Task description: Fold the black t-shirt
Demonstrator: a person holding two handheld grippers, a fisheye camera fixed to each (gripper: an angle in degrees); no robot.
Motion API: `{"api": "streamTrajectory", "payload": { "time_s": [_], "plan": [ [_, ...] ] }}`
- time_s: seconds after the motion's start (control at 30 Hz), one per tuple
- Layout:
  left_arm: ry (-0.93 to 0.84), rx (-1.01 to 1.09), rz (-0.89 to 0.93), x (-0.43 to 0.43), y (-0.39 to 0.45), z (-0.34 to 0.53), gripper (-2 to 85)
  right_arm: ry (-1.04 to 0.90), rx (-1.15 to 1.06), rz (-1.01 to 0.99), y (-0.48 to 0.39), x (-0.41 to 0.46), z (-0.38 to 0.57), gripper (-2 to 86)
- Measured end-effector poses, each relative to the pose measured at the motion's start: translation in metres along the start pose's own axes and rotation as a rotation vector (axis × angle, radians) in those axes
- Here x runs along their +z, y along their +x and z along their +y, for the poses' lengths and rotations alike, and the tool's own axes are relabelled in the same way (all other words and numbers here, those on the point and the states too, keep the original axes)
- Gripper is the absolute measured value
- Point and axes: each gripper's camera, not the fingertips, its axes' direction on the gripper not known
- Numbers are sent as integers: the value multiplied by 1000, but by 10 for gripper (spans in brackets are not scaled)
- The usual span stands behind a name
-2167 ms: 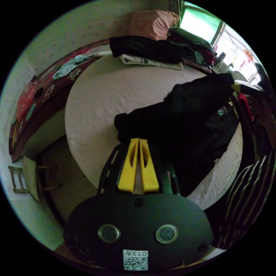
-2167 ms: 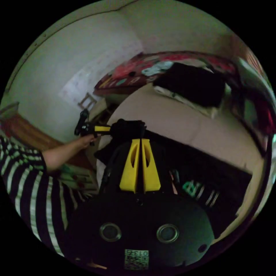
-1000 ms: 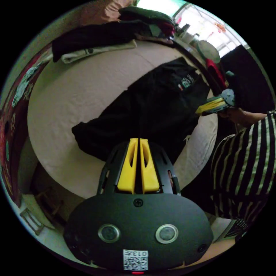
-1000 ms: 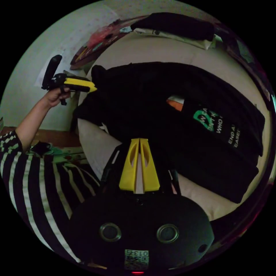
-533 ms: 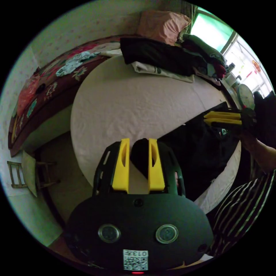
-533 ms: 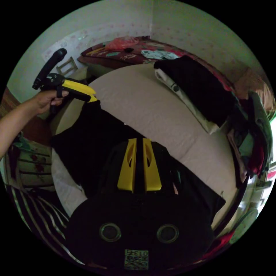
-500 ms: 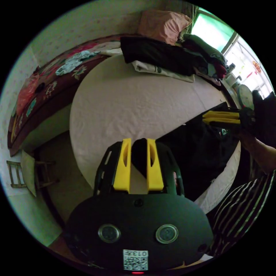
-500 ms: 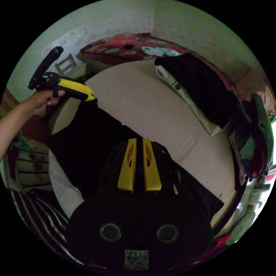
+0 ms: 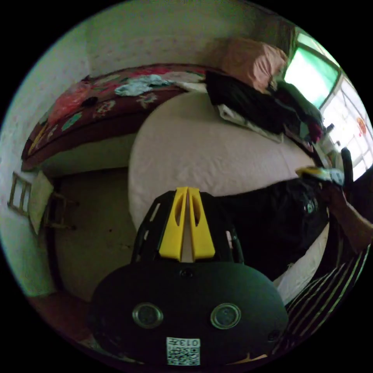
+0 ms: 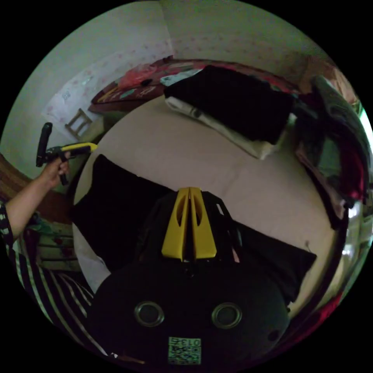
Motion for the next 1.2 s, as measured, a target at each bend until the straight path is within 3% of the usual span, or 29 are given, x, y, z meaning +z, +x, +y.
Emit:
{"api": "streamTrajectory", "payload": {
  "time_s": [0.1, 0.27, 0.37, 0.47, 0.5, 0.63, 0.77, 0.9, 1.03, 1.2],
  "plan": [
    [95, -37, -15, -22, 11, 6, -2, 4, 96, 138, 38, -25, 45, 3],
    [5, 311, 134, -10, 126, 9, -2, -69, 311, 314, 117, -41, 111, 3],
    [-37, 489, 147, 9, 201, 19, -2, -98, 379, 294, 155, -43, 128, 2],
    [-144, 562, 112, 39, 244, 26, -2, -234, 338, 327, 170, -26, 138, 2],
    [-202, 569, 77, 52, 251, 28, -1, -195, 320, 319, 174, -31, 145, 2],
    [-216, 502, 48, 51, 269, 23, 7, -295, 327, 291, 190, -38, 158, 5],
    [-118, 623, 68, 35, 327, 17, 41, -105, 208, 318, 181, -69, 169, 20],
    [-56, 891, 68, 44, 420, 20, 63, -102, 55, 255, 176, -65, 176, 52],
    [-199, 1034, 88, 78, 472, 25, 45, -195, -3, 219, 185, -45, 184, 43],
    [-311, 1025, 129, 91, 486, 18, 9, -162, 18, 121, 205, -52, 187, 13]
  ]
}}
